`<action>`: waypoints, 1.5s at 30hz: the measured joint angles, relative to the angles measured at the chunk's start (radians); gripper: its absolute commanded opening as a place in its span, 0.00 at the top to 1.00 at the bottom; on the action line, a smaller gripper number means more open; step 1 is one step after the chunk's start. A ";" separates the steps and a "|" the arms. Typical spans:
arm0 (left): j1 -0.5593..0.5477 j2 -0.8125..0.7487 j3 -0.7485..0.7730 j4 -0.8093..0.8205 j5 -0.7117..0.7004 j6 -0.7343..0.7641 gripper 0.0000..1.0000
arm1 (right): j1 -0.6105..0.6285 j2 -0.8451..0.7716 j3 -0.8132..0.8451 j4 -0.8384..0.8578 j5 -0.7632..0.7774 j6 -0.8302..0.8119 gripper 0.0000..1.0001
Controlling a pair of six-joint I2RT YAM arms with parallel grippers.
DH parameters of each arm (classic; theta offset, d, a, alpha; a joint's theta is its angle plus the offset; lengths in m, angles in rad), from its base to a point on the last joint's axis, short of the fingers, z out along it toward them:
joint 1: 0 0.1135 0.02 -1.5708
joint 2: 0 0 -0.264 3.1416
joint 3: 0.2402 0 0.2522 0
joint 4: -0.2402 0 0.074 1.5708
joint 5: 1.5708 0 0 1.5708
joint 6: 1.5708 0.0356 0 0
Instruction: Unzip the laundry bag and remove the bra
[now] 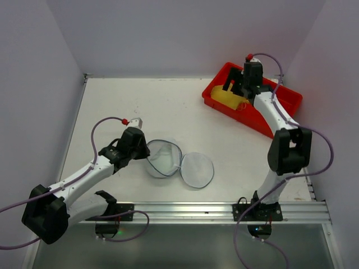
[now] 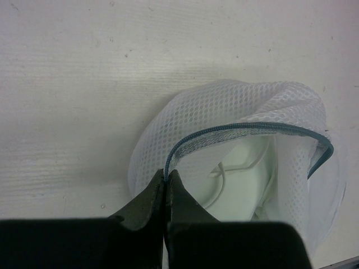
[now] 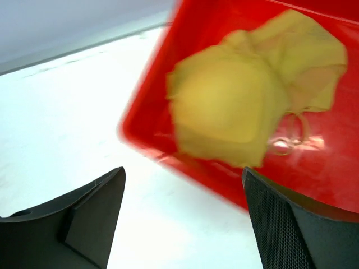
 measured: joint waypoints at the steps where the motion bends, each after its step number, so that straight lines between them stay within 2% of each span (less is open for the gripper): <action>1: 0.000 -0.003 -0.003 0.003 0.000 0.000 1.00 | 0.020 -0.069 -0.039 0.006 -0.024 -0.004 0.14; 3: 0.000 -0.011 -0.011 0.008 0.000 -0.001 1.00 | 0.086 -0.206 -0.114 0.038 -0.061 -0.014 0.14; 6: 0.001 -0.013 -0.022 0.017 0.003 -0.006 1.00 | 0.253 -0.380 -0.220 0.087 -0.118 -0.028 0.14; 10: 0.002 -0.017 -0.031 0.026 0.004 -0.009 1.00 | 0.500 -0.492 -0.372 0.160 -0.188 -0.024 0.16; 14: 0.006 -0.040 -0.047 0.033 0.003 -0.012 1.00 | 0.674 -0.494 -0.523 0.232 -0.224 -0.010 0.16; 21: 0.006 -0.073 -0.058 0.033 -0.003 -0.028 1.00 | 0.868 -0.329 -0.545 0.330 -0.231 -0.042 0.16; 25: 0.006 -0.076 -0.058 0.030 -0.003 -0.028 1.00 | 0.913 -0.238 -0.544 0.375 -0.231 -0.064 0.16; 31: 0.006 -0.078 -0.058 0.026 -0.009 -0.028 1.00 | 0.910 -0.142 -0.544 0.392 -0.155 -0.075 0.12; 36: 0.006 -0.085 -0.058 0.021 -0.013 -0.028 1.00 | 0.908 -0.089 -0.542 0.381 -0.126 -0.074 0.03; 39: 0.006 -0.092 -0.058 0.012 -0.018 -0.028 1.00 | 0.908 -0.069 -0.530 0.364 -0.123 -0.073 0.02; 43: 0.006 -0.098 -0.058 -0.005 -0.023 -0.029 1.00 | 0.908 -0.033 -0.498 0.329 -0.111 -0.069 0.11; 45: 0.006 -0.099 -0.058 -0.010 -0.026 -0.029 1.00 | 0.908 -0.005 -0.467 0.307 -0.108 -0.068 0.31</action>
